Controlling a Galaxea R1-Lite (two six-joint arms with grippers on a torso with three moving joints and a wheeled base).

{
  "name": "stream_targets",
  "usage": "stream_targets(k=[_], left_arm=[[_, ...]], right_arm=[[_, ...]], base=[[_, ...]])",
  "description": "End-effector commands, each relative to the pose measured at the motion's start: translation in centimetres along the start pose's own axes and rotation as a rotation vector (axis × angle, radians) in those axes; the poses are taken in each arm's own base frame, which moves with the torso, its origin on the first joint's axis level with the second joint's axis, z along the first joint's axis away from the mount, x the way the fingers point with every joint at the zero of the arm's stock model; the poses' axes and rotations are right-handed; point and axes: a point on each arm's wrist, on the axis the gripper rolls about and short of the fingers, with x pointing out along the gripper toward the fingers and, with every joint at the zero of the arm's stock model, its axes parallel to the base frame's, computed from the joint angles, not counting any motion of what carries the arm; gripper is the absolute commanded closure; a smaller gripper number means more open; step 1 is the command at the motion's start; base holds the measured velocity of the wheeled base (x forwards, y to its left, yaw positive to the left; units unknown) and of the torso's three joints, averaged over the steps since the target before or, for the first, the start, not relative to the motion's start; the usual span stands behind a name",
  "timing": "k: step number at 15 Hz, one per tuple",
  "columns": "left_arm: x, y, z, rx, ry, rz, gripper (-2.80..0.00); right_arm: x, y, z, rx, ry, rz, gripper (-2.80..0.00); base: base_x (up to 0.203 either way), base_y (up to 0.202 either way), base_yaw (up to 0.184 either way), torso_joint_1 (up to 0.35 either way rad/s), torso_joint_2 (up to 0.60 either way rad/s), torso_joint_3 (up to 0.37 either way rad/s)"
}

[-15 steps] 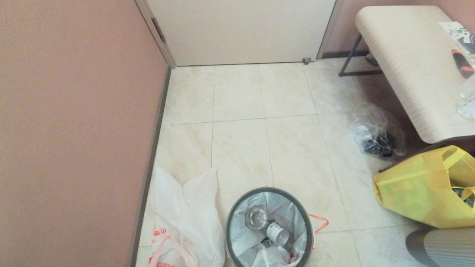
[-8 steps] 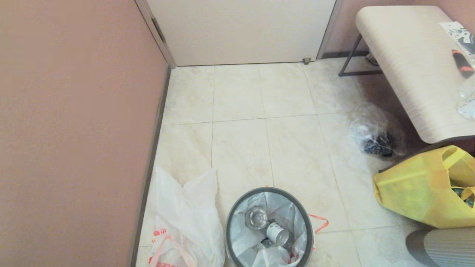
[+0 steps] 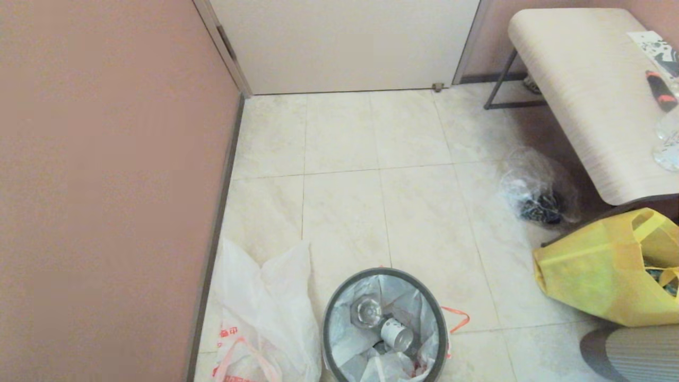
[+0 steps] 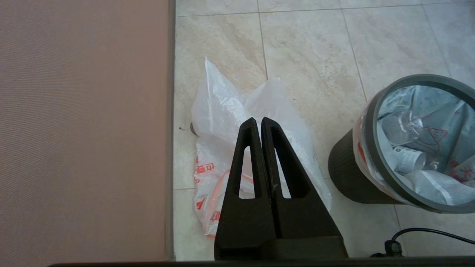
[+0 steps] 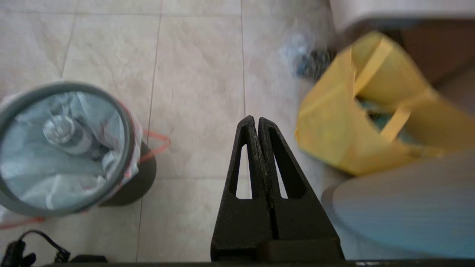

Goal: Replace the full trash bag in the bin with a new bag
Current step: Place the trash can ring on the floor

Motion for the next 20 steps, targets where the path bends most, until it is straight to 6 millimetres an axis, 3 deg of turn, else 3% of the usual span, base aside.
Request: stream_targets(k=[1, 5, 8, 13, 20], left_arm=[[0.0, 0.0, 0.0, -0.001, 0.000, -0.001, 0.00], [0.0, 0.0, 0.0, -0.001, 0.000, -0.001, 0.00], [0.0, 0.0, 0.0, -0.001, 0.000, -0.001, 0.00], [0.0, 0.0, 0.0, -0.001, 0.000, -0.001, 0.00], [0.0, 0.0, 0.0, -0.001, 0.000, -0.001, 0.00]], right_arm=[[1.7, -0.2, 2.6, -0.010, 0.071, 0.011, 0.00], [7.1, -0.4, 6.4, -0.054, 0.240, 0.034, 0.00], [13.0, 0.4, 6.2, -0.095, 0.449, 0.085, 0.00], [21.6, 6.5, 1.7, -0.183, 0.663, 0.144, 0.00], [26.9, 12.4, -6.2, -0.203, 0.824, 0.171, 0.00]], base=[[0.000, 0.000, 0.000, 0.000, 0.00, 0.000], [0.000, 0.000, 0.000, 0.000, 0.00, 0.000], [0.000, 0.000, 0.000, 0.000, 0.00, 0.000], [0.000, 0.000, 0.000, 0.000, 0.00, 0.000], [0.000, 0.000, 0.000, 0.000, 0.00, 0.000]])
